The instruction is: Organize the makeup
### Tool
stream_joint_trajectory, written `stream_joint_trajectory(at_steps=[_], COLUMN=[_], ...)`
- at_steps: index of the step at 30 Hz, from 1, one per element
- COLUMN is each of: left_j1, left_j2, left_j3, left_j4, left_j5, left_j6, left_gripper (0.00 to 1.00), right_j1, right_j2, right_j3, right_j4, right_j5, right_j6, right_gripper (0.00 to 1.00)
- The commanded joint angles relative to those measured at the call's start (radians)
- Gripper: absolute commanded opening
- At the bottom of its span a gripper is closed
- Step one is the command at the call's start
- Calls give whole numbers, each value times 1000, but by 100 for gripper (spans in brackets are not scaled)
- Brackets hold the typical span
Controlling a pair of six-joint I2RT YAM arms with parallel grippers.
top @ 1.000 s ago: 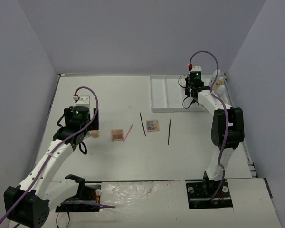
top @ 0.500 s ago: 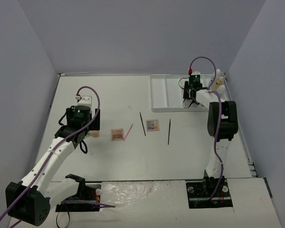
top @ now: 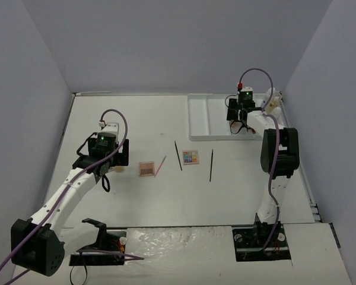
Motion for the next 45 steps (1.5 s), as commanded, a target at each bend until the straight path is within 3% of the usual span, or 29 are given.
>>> stream_joint_trajectory(at_steps=[1,6,11,20,31,39,41,45], left_j1=[-5,-3,-2,18,47,62,66,67], left_j2=[43,159,243,342,442,485,491,489], left_j3=[73,122,146,175,184,199,201,199], left_j4=[-9,-30,-28,-60,-78,-85,-89,-87], left_j5=[35,74,113,101,99,91,89,116], left_j6=[-72,-106,-136,-143,-138,-143,-144,-150], left_gripper=[97,96,90,77,65,51,45,17], right_j1=[0,6,14,14,16,21,25,31], right_j2=[-206,-358,-514,-690,-722,-734,-737,-732], right_j3=[8,-73,-187,-333,-382,-402,-404,-398], right_j4=[19,18,21,21,32,34,33,34], right_j5=[-78,-214,-254,-306,-396,-414,-414,-423], right_j6=[72,192,240,271,281,269,264,258], right_gripper=[61,83,100,100,100,100,100,100])
